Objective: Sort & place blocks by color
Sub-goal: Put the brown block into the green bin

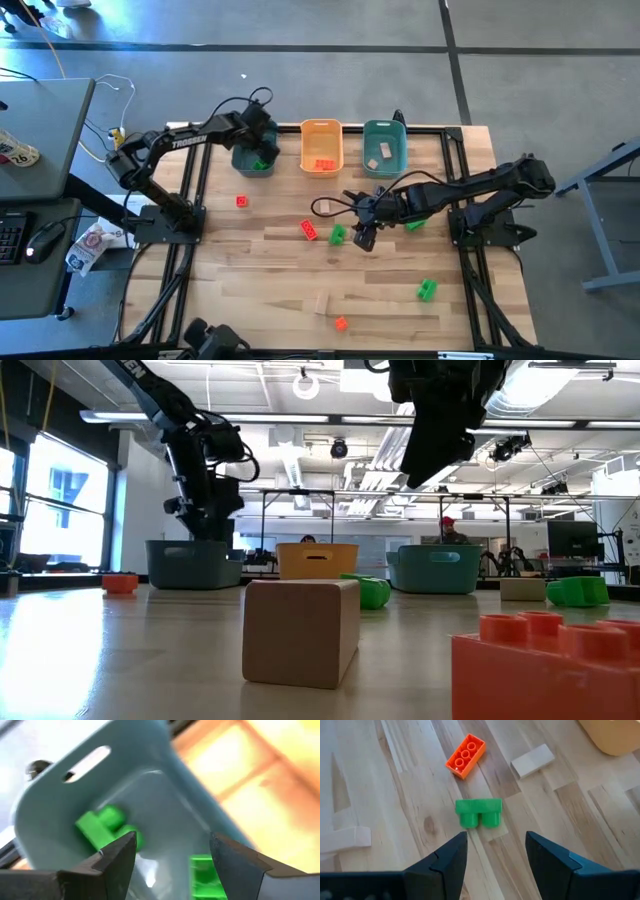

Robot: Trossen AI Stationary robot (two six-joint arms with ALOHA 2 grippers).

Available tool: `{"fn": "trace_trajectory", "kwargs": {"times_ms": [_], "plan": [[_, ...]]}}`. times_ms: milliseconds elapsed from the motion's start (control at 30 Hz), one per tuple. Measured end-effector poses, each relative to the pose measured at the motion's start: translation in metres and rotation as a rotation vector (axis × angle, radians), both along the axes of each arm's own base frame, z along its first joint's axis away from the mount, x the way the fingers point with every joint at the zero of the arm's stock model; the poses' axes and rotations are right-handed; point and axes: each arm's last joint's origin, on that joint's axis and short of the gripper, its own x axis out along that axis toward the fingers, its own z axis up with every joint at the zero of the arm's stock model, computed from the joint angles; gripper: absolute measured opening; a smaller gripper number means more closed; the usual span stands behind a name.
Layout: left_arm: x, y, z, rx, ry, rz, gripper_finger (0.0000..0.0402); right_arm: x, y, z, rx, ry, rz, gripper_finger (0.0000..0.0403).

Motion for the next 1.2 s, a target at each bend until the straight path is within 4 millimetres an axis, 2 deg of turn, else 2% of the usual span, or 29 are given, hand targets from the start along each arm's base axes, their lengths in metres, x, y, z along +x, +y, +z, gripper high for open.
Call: {"fn": "trace_trajectory", "kwargs": {"times_ms": [200,500,667,900,1200], "plan": [[0.013,-0.009,0.015,-0.098,-0.054,-0.105,0.0236,-0.001,-0.001,0.000,-0.019,0.008,-0.009,0.0188],[0.044,-0.050,0.020,-0.122,-0.032,-0.305,0.0236,-0.001,-0.001,-0.001,-0.019,0.016,-0.010,0.0188],[0.060,-0.078,0.018,-0.148,-0.004,-0.408,0.0236,-0.002,0.003,-0.001,0.028,0.021,-0.020,0.0188],[0.083,-0.123,0.018,-0.166,0.003,-0.546,0.0236,-0.009,0.019,-0.004,0.064,0.067,-0.022,0.0188],[0.099,-0.178,0.018,-0.190,-0.003,-0.673,0.0236,-0.034,0.041,-0.012,0.056,0.269,-0.009,0.0188]]}}
